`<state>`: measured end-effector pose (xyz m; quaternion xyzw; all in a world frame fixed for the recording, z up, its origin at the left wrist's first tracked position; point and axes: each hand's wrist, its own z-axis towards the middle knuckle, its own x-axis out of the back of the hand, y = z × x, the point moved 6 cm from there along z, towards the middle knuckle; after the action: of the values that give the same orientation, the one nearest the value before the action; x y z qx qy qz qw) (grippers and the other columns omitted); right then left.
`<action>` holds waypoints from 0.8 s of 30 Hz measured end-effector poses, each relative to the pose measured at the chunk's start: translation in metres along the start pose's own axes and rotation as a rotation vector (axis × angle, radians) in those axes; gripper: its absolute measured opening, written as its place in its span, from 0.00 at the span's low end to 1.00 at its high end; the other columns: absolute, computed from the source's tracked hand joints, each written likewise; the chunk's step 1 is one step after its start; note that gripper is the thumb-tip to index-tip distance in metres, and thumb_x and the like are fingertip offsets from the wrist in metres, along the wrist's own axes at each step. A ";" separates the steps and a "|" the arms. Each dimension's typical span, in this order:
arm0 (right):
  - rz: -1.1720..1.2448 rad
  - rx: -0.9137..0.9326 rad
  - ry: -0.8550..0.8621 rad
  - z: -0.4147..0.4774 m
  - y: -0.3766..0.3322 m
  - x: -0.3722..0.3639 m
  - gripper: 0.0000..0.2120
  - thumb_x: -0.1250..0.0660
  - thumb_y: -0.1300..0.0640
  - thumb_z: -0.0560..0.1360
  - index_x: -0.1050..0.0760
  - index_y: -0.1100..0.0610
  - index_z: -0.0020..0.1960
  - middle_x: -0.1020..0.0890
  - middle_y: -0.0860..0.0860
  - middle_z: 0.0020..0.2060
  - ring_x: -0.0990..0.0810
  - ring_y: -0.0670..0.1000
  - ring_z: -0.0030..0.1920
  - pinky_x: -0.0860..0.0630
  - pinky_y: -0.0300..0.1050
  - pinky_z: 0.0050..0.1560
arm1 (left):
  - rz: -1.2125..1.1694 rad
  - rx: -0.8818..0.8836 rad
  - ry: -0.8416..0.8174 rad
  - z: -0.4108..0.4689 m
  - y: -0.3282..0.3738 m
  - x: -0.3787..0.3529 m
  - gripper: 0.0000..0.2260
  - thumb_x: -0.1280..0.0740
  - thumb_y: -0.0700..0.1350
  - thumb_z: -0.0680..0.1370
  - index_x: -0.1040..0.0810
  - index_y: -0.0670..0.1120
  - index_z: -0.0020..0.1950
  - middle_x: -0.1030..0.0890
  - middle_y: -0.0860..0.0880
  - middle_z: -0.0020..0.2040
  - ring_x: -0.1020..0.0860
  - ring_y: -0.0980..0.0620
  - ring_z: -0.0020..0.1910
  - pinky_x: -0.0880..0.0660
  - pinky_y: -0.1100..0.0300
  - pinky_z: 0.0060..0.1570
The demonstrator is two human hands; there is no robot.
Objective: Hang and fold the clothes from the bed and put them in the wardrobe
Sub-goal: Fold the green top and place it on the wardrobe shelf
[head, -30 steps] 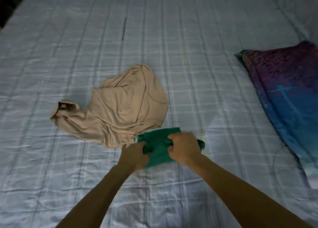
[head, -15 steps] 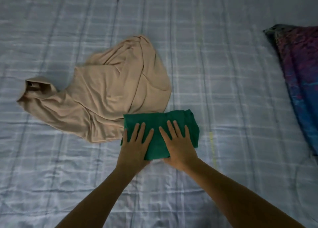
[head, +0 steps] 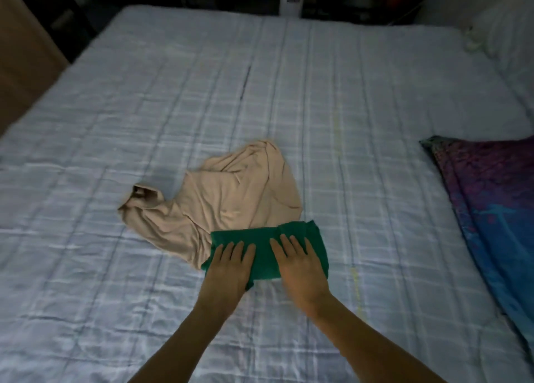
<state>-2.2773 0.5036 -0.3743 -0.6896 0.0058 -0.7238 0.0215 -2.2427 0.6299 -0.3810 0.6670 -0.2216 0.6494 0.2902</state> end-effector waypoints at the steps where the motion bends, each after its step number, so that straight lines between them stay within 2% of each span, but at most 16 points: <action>1: 0.006 0.015 0.017 0.004 -0.014 0.022 0.32 0.19 0.60 0.53 0.20 0.58 0.57 0.17 0.59 0.51 0.17 0.58 0.50 0.20 0.58 0.50 | 0.011 0.013 0.012 -0.009 -0.009 0.024 0.38 0.19 0.46 0.54 0.30 0.42 0.60 0.18 0.39 0.49 0.19 0.40 0.47 0.22 0.45 0.51; 3: 0.011 0.066 0.065 0.012 -0.049 0.069 0.32 0.19 0.59 0.53 0.20 0.57 0.57 0.17 0.58 0.51 0.17 0.58 0.50 0.20 0.58 0.50 | 0.066 0.041 0.126 -0.033 -0.027 0.085 0.27 0.28 0.40 0.63 0.32 0.42 0.61 0.18 0.39 0.48 0.18 0.40 0.46 0.22 0.44 0.50; 4: 0.012 0.097 0.095 0.014 -0.070 0.094 0.32 0.19 0.59 0.52 0.20 0.57 0.57 0.16 0.58 0.51 0.17 0.57 0.50 0.21 0.57 0.51 | 0.086 0.056 0.181 -0.048 -0.037 0.116 0.23 0.34 0.38 0.66 0.32 0.42 0.61 0.18 0.39 0.48 0.18 0.40 0.45 0.21 0.44 0.49; 5: 0.008 0.132 0.122 0.016 -0.092 0.118 0.32 0.19 0.59 0.52 0.20 0.57 0.57 0.16 0.57 0.51 0.17 0.57 0.50 0.21 0.57 0.51 | 0.110 0.071 0.212 -0.065 -0.048 0.144 0.24 0.36 0.36 0.64 0.33 0.42 0.61 0.18 0.38 0.47 0.18 0.39 0.45 0.21 0.43 0.49; 8: -0.014 0.242 0.206 0.017 -0.168 0.192 0.31 0.19 0.56 0.54 0.20 0.55 0.56 0.16 0.56 0.51 0.17 0.56 0.50 0.21 0.55 0.52 | 0.178 0.176 0.243 -0.126 -0.086 0.220 0.37 0.24 0.35 0.54 0.32 0.42 0.61 0.18 0.38 0.47 0.18 0.39 0.46 0.23 0.40 0.53; 10: -0.007 0.301 0.258 0.015 -0.220 0.234 0.29 0.19 0.55 0.55 0.20 0.54 0.56 0.16 0.55 0.50 0.17 0.55 0.50 0.21 0.54 0.52 | 0.200 0.246 0.286 -0.172 -0.110 0.263 0.40 0.21 0.36 0.52 0.31 0.41 0.61 0.18 0.38 0.49 0.19 0.40 0.48 0.27 0.40 0.58; 12: 0.022 0.388 0.319 0.004 -0.281 0.275 0.29 0.20 0.57 0.55 0.20 0.54 0.56 0.16 0.55 0.51 0.17 0.56 0.50 0.21 0.54 0.53 | 0.233 0.310 0.340 -0.230 -0.134 0.305 0.39 0.21 0.36 0.53 0.29 0.41 0.62 0.19 0.38 0.50 0.19 0.40 0.50 0.28 0.40 0.60; 15: 0.046 0.521 0.394 -0.017 -0.376 0.323 0.28 0.22 0.60 0.56 0.21 0.55 0.56 0.16 0.55 0.51 0.17 0.57 0.50 0.21 0.54 0.52 | 0.288 0.405 0.383 -0.320 -0.169 0.359 0.38 0.22 0.34 0.54 0.30 0.40 0.62 0.19 0.37 0.51 0.19 0.39 0.50 0.26 0.42 0.58; 21: 0.085 0.767 0.485 -0.056 -0.566 0.392 0.29 0.20 0.58 0.56 0.21 0.56 0.57 0.17 0.56 0.51 0.17 0.58 0.50 0.21 0.54 0.52 | 0.414 0.671 0.380 -0.494 -0.246 0.435 0.37 0.20 0.40 0.56 0.30 0.40 0.63 0.20 0.37 0.53 0.20 0.37 0.50 0.23 0.43 0.52; 24: 0.103 0.914 0.530 -0.072 -0.651 0.410 0.28 0.21 0.60 0.58 0.22 0.57 0.57 0.17 0.57 0.52 0.17 0.59 0.51 0.21 0.55 0.52 | 0.472 0.767 0.413 -0.570 -0.276 0.457 0.34 0.23 0.44 0.61 0.33 0.40 0.63 0.20 0.37 0.53 0.20 0.37 0.50 0.23 0.43 0.51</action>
<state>-2.3838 1.1360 0.0560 -0.4024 -0.2711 -0.7999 0.3532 -2.4509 1.2544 0.0392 0.5145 -0.0497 0.8509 -0.0933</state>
